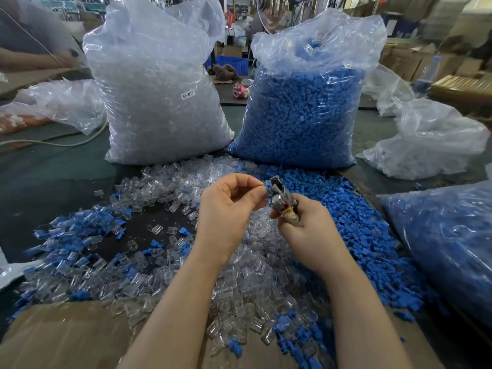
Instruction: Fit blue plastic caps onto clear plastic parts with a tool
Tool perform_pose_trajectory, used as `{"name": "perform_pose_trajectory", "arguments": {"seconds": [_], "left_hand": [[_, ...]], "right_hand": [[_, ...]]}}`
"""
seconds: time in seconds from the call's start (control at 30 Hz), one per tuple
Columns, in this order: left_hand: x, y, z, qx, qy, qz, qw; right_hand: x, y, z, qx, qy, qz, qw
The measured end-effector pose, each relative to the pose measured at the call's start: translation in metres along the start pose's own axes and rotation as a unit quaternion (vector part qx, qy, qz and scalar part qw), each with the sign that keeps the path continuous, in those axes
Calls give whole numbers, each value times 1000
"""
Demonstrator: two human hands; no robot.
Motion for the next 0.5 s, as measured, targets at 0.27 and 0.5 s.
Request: {"name": "perform_pose_trajectory", "arguments": {"seconds": [0.27,0.5], "left_hand": [[-3,-8,-3,-47,4,14,999],[-75,-34,-5,-178,187,373,891]], "right_hand": [[2,4,-2,-3,1,41,999],[-9,16,-1,21,47,96,994]]}}
Point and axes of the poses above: each hand's wrist, its own z-axis away from the middle knuckle, its own x-axis out of the palm, y = z × x, the point moved 8 cm from there along -z, towards the middle knuckle, and after that the axes turned 11 degrees about -x, right-handed, at the moved point
